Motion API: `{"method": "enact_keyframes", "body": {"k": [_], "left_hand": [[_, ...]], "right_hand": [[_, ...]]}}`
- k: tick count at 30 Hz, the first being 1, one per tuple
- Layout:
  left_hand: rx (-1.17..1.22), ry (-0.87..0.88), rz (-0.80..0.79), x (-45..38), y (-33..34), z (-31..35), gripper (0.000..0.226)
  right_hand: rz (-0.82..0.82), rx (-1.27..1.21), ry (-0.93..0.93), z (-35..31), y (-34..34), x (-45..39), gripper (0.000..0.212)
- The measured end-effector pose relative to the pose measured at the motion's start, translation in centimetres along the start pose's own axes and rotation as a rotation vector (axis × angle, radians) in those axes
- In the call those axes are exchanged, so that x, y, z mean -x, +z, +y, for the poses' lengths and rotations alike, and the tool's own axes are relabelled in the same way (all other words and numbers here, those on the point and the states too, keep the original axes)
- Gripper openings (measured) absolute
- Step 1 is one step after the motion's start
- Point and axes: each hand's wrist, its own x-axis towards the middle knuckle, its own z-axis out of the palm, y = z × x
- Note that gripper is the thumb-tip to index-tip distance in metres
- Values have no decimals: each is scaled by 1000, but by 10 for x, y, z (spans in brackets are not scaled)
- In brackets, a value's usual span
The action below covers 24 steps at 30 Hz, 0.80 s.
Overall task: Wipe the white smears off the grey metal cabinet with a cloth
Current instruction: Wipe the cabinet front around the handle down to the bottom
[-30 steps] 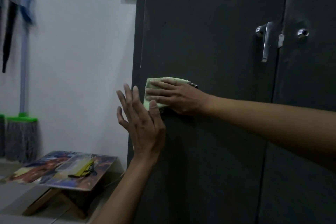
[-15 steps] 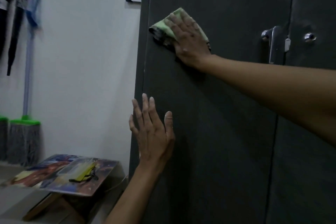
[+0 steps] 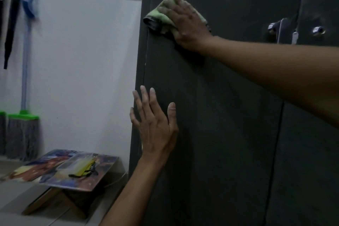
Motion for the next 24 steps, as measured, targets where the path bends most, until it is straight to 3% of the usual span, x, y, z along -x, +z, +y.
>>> {"method": "enact_keyframes", "body": {"k": [7, 15, 21, 24], "left_hand": [[-23, 1, -35, 3, -3, 0, 75], [-17, 88, -39, 8, -7, 17, 76], [-20, 93, -73, 11, -4, 27, 78], [-18, 112, -77, 8, -6, 38, 78]], "right_hand": [[77, 101, -197, 4, 43, 98, 58], [294, -34, 299, 79, 31, 152, 63], [445, -146, 708, 88, 51, 204, 61], [459, -183, 741, 78, 60, 215, 62]]}}
